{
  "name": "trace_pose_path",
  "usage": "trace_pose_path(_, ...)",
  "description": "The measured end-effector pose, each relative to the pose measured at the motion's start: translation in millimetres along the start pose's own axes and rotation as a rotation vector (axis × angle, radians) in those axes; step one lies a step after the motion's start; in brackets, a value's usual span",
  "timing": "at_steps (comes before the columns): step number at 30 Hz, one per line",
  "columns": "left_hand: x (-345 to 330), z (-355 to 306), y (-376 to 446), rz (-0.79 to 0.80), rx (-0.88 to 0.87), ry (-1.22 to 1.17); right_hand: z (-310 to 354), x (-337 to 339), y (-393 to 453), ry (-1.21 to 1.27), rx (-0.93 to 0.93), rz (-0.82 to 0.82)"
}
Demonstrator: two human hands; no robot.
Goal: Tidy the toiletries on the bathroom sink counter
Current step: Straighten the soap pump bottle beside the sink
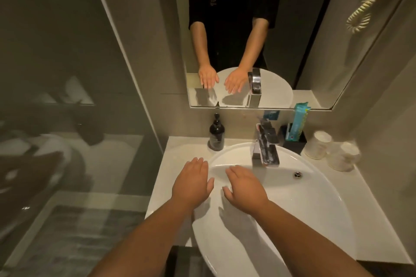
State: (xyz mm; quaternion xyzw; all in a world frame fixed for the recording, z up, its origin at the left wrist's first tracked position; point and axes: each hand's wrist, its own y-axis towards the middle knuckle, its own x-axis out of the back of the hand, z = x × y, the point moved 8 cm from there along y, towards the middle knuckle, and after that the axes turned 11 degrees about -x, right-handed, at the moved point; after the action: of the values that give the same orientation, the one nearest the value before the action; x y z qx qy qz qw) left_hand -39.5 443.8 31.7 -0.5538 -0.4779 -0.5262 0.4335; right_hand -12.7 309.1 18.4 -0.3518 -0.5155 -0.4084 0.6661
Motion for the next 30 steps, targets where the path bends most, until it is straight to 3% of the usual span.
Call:
trace_pose_path(12, 7.9, 63.6, 22.1, -0.045, 0.035, -0.060, 48.5, 11.1, 52.6, -0.013, -0.005, -0.070)
trace_pose_path(30, -31.4, 92.2, 145.8, -0.047, 0.084, -0.322, -28.1, -3.7, 169.7, 0.284, -0.395, -0.032)
